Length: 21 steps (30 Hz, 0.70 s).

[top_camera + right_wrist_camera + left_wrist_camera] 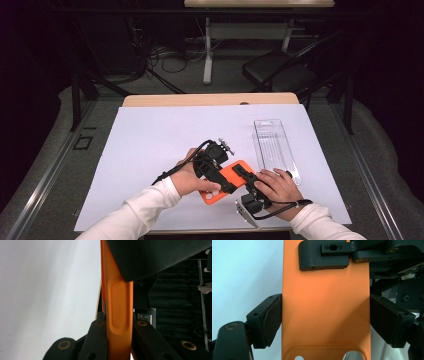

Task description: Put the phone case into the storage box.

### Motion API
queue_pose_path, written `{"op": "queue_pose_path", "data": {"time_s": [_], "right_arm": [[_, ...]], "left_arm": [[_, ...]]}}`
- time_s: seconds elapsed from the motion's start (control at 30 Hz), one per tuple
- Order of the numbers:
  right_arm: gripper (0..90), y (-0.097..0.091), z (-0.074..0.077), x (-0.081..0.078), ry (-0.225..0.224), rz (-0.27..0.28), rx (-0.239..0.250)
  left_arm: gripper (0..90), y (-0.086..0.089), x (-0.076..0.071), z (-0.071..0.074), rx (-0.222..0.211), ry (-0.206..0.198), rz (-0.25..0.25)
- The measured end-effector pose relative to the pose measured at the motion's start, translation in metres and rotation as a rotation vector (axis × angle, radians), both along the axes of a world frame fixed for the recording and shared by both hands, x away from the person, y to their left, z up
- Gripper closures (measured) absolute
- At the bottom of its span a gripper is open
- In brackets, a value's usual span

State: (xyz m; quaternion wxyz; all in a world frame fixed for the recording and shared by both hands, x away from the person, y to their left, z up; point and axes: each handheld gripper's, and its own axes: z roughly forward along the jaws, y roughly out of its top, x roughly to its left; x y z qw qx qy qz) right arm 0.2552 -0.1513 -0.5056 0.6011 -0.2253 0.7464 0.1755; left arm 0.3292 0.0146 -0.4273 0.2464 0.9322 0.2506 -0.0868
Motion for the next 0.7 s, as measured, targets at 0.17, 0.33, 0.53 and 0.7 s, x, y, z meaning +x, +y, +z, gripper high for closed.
{"op": "queue_pose_path", "data": {"time_s": [0.17,0.33,0.53,0.7], "right_arm": [[87.1,-0.0001,0.0005,0.0009,-0.002,0.004,-0.001],[87.1,0.0004,0.0006,0.0009,0.004,-0.001,0.004],[87.1,0.0012,0.0000,0.0008,0.007,-0.007,-0.004],[87.1,0.0010,0.0002,0.0015,0.014,-0.009,0.002]], "left_arm": [[15.9,0.0009,0.0005,-0.0003,-0.014,-0.004,0.000],[15.6,0.0015,0.0008,-0.0009,-0.015,-0.006,-0.005],[14.3,0.0004,0.0007,-0.0044,-0.005,-0.019,-0.015],[14.2,0.0008,-0.0001,-0.0037,-0.013,-0.034,-0.014]]}}
